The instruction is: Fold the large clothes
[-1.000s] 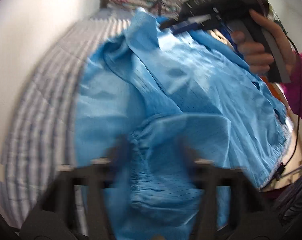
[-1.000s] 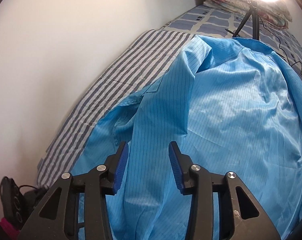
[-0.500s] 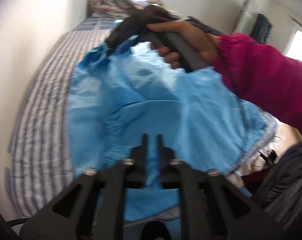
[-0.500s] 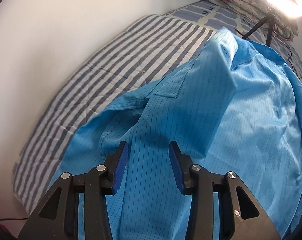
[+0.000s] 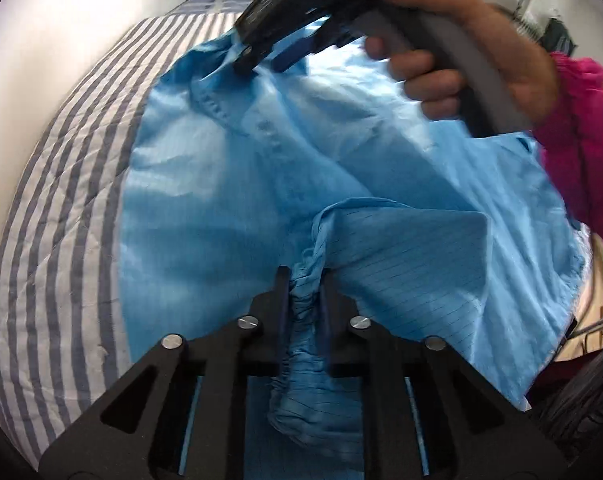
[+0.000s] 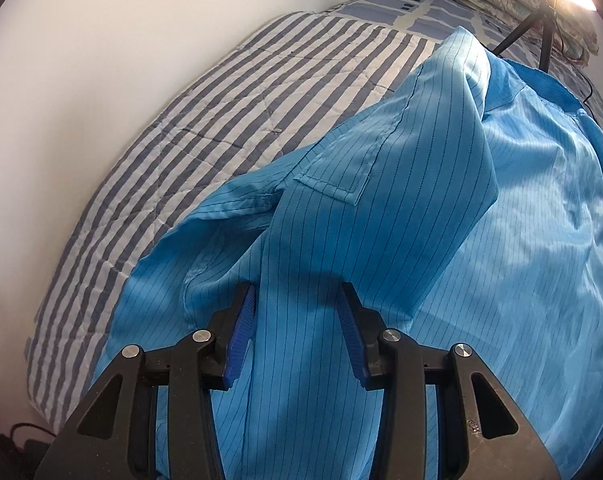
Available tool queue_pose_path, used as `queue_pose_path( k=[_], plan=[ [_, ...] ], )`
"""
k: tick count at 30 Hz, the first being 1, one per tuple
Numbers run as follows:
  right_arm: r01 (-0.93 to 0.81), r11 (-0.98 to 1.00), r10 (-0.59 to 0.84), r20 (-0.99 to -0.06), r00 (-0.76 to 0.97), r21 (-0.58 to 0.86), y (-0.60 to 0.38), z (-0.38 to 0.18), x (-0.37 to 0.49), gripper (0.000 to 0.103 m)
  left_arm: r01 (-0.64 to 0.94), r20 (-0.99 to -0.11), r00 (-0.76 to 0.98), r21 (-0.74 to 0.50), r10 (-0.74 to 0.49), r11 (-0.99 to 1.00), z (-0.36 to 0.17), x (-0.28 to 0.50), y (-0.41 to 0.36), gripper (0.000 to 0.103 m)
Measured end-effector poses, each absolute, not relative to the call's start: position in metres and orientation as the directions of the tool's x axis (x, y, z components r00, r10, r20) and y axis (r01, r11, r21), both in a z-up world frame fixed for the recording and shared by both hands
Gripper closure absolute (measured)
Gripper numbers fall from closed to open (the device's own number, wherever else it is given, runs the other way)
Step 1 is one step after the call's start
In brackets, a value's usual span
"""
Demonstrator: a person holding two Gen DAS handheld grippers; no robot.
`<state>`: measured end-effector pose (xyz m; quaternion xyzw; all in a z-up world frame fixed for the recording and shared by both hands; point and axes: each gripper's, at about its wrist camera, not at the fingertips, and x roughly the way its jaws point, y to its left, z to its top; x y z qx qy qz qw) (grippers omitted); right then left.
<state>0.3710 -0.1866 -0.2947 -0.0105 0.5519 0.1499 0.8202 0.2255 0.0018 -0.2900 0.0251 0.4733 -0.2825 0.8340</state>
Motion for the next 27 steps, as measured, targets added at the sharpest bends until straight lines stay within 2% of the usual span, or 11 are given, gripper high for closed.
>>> queue_pose_path(
  k=[4,6,8,9,13,18,19,21,22,23,27],
  plan=[
    [-0.258,0.958,0.211,-0.914,0.347,0.123,-0.186,-0.299,0.373,0.062,0.528,-0.765,0.403,-0.255,-0.503,0.81,-0.266,0.204,0.006,0.094],
    [-0.254,0.959,0.213,-0.913,0.347,0.127,-0.189,-0.299,0.374,0.067,0.558,-0.751,0.419,-0.23,-0.51,0.797,-0.251,0.187,0.008,0.094],
    [-0.246,0.96,0.218,-0.914,0.343,0.137,-0.192,-0.297,0.375,0.091,0.582,-0.742,0.423,-0.218,-0.52,0.784,-0.239,0.175,0.007,0.094],
    [-0.239,0.959,0.23,-0.912,0.34,0.152,-0.195,-0.296,0.374,0.094,0.592,-0.739,0.422,-0.215,-0.525,0.777,-0.235,0.168,0.007,0.094],
    [-0.222,0.954,0.271,-0.892,0.361,0.2,-0.21,-0.283,0.37,0.1,0.636,-0.732,0.394,-0.218,-0.555,0.74,-0.226,0.139,0.007,0.094],
    [-0.196,0.924,0.381,-0.836,0.394,0.329,-0.245,-0.257,0.353,0.102,0.685,-0.748,0.355,-0.2,-0.561,0.701,-0.225,0.11,0.002,0.093],
    [-0.192,0.913,0.407,-0.821,0.4,0.359,-0.254,-0.251,0.348,0.102,0.686,-0.755,0.345,-0.202,-0.557,0.699,-0.224,0.109,-0.001,0.09],
    [-0.188,0.896,0.444,-0.791,0.42,0.403,-0.273,-0.24,0.336,0.102,0.686,-0.756,0.326,-0.224,-0.568,0.692,-0.225,0.108,0.0,0.075],
    [-0.18,0.888,0.459,-0.78,0.426,0.424,-0.277,-0.238,0.334,0.102,0.685,-0.746,0.332,-0.231,-0.578,0.691,-0.222,0.105,0.003,0.064],
    [-0.173,0.871,0.487,-0.762,0.427,0.46,-0.286,-0.235,0.331,0.102,0.684,-0.739,0.338,-0.233,-0.583,0.692,-0.218,0.103,0.004,0.06],
    [-0.129,0.832,0.536,-0.721,0.44,0.54,-0.321,-0.237,0.311,0.103,0.67,-0.712,0.362,-0.251,-0.602,0.699,-0.205,0.1,0.016,0.06]
  ],
)
